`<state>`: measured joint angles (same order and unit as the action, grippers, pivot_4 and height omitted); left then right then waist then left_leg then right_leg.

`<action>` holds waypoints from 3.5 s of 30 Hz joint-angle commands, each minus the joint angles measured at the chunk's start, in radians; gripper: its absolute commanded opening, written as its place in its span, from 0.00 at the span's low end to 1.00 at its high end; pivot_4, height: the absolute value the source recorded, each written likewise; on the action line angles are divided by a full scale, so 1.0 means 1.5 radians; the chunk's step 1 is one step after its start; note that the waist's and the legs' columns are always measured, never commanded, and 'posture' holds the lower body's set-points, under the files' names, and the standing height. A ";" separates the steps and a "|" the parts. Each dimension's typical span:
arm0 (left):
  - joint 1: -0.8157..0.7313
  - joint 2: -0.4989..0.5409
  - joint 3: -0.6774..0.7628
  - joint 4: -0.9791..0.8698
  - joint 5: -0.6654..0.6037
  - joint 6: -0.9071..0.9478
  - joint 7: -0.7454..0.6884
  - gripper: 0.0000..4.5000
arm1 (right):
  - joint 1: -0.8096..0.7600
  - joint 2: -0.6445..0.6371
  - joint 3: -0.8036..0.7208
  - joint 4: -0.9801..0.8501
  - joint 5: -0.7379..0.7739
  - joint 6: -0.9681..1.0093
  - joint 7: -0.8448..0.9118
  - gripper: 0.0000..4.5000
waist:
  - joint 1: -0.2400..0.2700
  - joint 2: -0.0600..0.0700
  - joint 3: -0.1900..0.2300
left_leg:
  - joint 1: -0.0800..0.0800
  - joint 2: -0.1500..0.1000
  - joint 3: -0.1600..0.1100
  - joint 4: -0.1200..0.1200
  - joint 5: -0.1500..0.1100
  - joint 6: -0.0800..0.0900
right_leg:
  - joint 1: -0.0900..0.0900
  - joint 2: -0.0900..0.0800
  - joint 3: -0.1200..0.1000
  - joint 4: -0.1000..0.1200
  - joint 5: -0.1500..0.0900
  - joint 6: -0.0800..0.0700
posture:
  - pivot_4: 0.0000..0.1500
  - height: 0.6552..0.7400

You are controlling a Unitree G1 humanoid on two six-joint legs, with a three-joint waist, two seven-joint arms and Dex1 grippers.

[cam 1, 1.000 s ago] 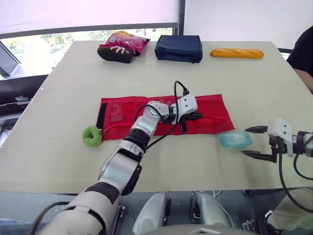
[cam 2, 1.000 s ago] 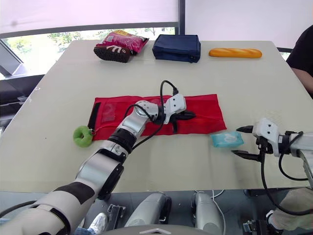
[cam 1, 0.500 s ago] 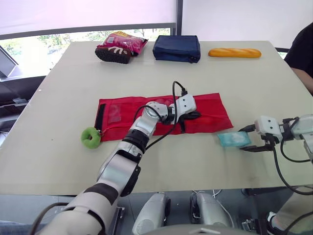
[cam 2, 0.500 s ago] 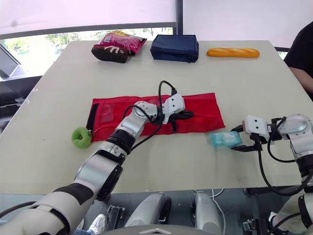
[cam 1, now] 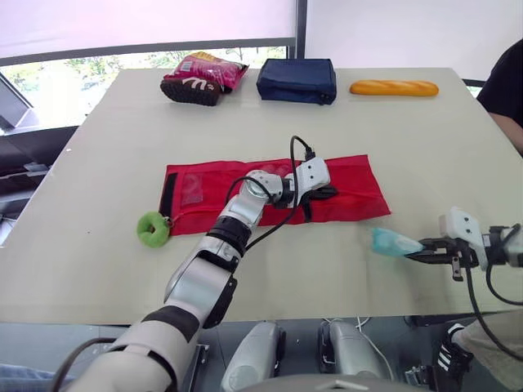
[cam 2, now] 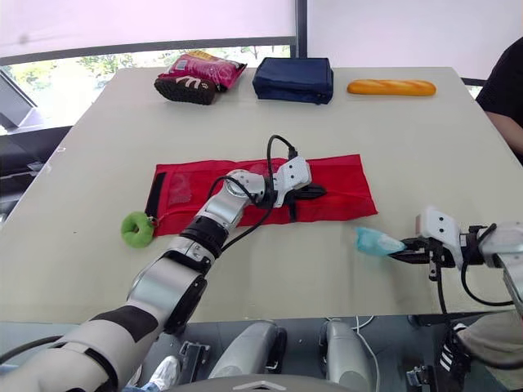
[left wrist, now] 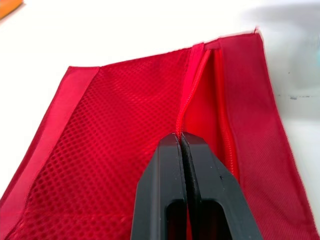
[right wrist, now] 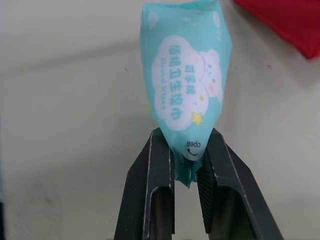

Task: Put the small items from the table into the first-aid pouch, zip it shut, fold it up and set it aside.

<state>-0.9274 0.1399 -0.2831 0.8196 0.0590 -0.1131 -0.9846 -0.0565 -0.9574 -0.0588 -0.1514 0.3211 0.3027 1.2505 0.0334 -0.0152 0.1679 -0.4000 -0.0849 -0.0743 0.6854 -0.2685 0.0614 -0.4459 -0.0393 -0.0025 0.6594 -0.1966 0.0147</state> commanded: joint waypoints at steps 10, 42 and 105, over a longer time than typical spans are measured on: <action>-0.001 -0.038 0.001 -0.048 -0.011 0.029 -0.003 0.00 | -0.135 0.080 0.040 -0.283 -0.014 0.523 -0.392 0.02 | 0.008 0.000 0.000 | -0.001 0.000 -0.001 0.000 0.000 0.000 | 0.000 0.000 -0.001 -0.001 0.000 0.000 | 1.00 0.99; 0.091 -0.062 -0.053 -0.244 -0.025 0.114 -0.046 0.00 | -0.301 0.524 -0.012 -0.150 -0.096 0.610 -0.773 0.24 | -0.013 0.001 -0.001 | 0.000 -0.001 -0.001 -0.001 0.000 0.000 | -0.001 0.000 0.000 0.001 0.000 0.000 | 1.00 0.99; 0.364 0.338 0.229 -0.687 -0.392 0.357 -0.211 0.98 | 0.082 0.143 -0.305 -0.002 0.048 0.339 -0.529 0.00 | -0.009 0.004 -0.002 | 0.001 -0.001 0.000 -0.002 0.000 0.001 | 0.001 0.000 0.000 -0.002 0.000 0.000 | 1.00 0.99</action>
<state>-0.4104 0.6202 0.0087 -0.1245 -0.4746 0.4009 -1.3072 0.0686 -0.7115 -0.5075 -0.2022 0.4532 0.8753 0.4696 0.0204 -0.0089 0.1654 -0.3989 -0.0859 -0.0745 0.6826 -0.2688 0.0624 -0.4445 -0.0396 -0.0030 0.6569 -0.1972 0.0147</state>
